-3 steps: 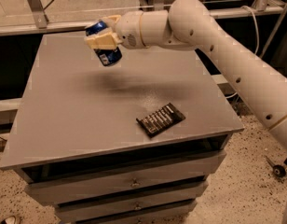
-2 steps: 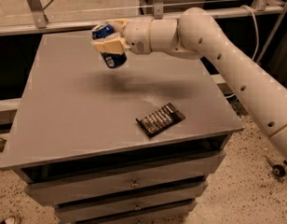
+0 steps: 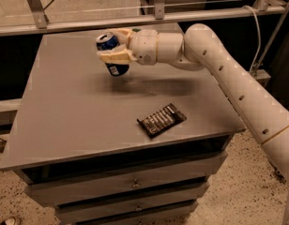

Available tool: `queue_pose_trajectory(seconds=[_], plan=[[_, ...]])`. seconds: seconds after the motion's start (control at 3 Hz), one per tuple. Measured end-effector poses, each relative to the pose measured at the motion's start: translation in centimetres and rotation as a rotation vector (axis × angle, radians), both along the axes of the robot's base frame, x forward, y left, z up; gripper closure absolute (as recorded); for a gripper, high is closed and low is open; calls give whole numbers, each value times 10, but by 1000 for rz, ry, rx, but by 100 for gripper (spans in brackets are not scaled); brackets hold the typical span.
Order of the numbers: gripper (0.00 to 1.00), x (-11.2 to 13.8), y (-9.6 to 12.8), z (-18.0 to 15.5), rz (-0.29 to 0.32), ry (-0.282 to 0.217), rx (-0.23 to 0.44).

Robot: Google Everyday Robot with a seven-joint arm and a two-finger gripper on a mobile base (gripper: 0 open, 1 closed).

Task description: Place pepsi can upright

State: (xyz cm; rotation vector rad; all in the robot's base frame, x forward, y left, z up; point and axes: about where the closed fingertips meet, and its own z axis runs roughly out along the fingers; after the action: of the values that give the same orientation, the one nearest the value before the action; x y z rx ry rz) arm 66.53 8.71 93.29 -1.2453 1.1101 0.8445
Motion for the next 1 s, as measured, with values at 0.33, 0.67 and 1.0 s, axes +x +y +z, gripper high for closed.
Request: queue_pose_trajectory(seconds=[0.33,0.67,1.0], plan=[[75,-4,-4,-16,25,23,8],[44,-8,-8,-26,32,40,8],[22,-11,-12,-32,26,53,3]])
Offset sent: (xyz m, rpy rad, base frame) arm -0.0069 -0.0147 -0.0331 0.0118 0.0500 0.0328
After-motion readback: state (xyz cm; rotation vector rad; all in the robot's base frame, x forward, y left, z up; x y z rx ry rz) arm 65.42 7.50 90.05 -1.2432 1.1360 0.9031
